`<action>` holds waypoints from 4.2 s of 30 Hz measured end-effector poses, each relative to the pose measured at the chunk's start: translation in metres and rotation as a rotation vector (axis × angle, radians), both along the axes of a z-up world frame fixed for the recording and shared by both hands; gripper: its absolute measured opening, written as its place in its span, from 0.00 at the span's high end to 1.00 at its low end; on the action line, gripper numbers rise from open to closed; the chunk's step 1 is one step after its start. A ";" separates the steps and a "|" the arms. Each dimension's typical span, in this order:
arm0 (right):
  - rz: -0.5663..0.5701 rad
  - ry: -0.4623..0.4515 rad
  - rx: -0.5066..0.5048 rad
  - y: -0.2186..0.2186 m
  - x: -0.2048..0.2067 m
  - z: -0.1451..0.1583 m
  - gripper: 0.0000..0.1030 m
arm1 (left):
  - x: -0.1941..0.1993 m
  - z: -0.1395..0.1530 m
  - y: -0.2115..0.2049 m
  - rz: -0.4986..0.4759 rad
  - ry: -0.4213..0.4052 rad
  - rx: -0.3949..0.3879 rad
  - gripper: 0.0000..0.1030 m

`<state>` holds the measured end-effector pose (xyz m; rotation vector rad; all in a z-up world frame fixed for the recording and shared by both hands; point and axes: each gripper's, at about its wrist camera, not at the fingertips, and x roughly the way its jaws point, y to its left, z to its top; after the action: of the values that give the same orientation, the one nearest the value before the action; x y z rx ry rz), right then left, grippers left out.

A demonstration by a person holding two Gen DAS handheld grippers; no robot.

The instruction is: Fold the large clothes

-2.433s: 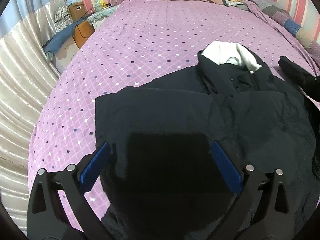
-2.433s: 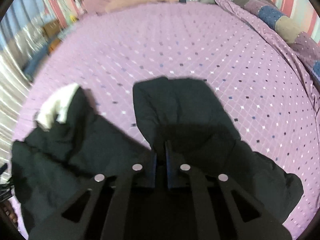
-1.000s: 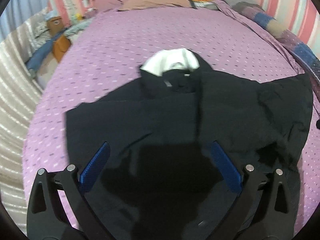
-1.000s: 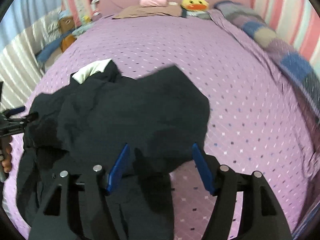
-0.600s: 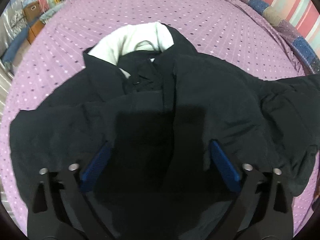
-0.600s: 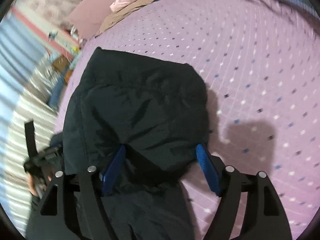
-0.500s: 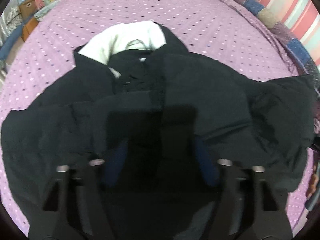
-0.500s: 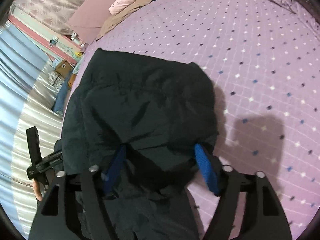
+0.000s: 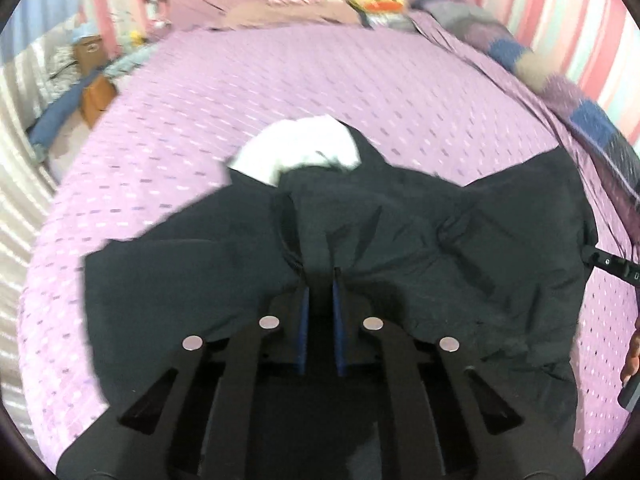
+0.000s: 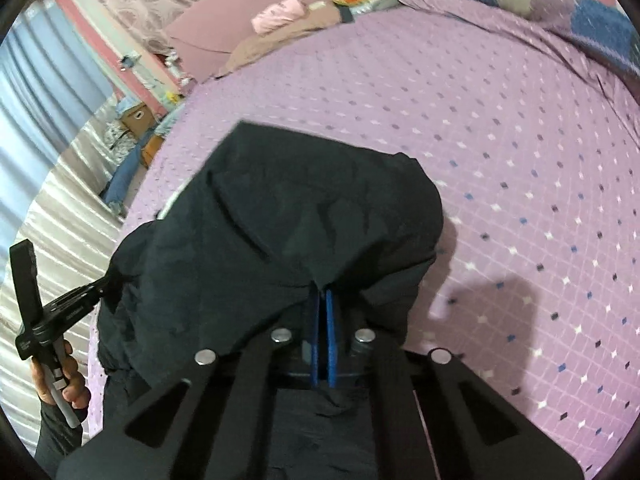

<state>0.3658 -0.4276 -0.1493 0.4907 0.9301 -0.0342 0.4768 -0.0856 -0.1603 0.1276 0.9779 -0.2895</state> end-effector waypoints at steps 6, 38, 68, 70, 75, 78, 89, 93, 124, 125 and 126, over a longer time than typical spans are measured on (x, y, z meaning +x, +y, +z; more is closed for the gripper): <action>0.123 0.013 -0.081 0.081 0.044 0.011 0.98 | -0.021 0.031 0.084 0.133 -0.083 0.002 0.92; 0.095 -0.174 -0.404 0.162 0.122 0.045 0.13 | 0.052 0.033 0.073 0.164 -0.166 0.023 0.09; 0.109 -0.066 -0.303 0.134 0.182 -0.095 0.02 | 0.146 -0.120 0.103 0.259 -0.116 0.031 0.03; 0.115 -0.065 -0.289 0.133 0.185 -0.098 0.02 | 0.144 -0.123 0.108 0.256 -0.124 0.023 0.03; 0.124 -0.066 -0.260 0.130 0.189 -0.104 0.01 | 0.150 -0.128 0.111 0.254 -0.124 0.011 0.03; 0.126 -0.072 -0.240 0.128 0.192 -0.106 0.01 | 0.153 -0.132 0.114 0.254 -0.115 0.007 0.03; 0.138 -0.089 -0.140 0.118 0.195 -0.111 0.01 | 0.163 -0.140 0.119 0.243 -0.089 -0.019 0.03; 0.153 -0.078 -0.137 0.117 0.198 -0.111 0.01 | 0.164 -0.140 0.124 0.237 -0.088 -0.041 0.03; 0.276 -0.117 0.093 0.087 0.209 -0.125 0.01 | 0.166 -0.140 0.128 0.176 -0.028 -0.109 0.03; 0.277 -0.126 0.108 0.085 0.208 -0.125 0.01 | 0.166 -0.141 0.127 0.178 -0.042 -0.112 0.03; 0.274 -0.139 0.130 0.082 0.207 -0.127 0.01 | 0.166 -0.141 0.126 0.180 -0.050 -0.111 0.03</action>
<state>0.5733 -0.3459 -0.2759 0.4758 0.8593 0.3069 0.6427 0.0405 -0.3017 -0.0541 0.9152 -0.1735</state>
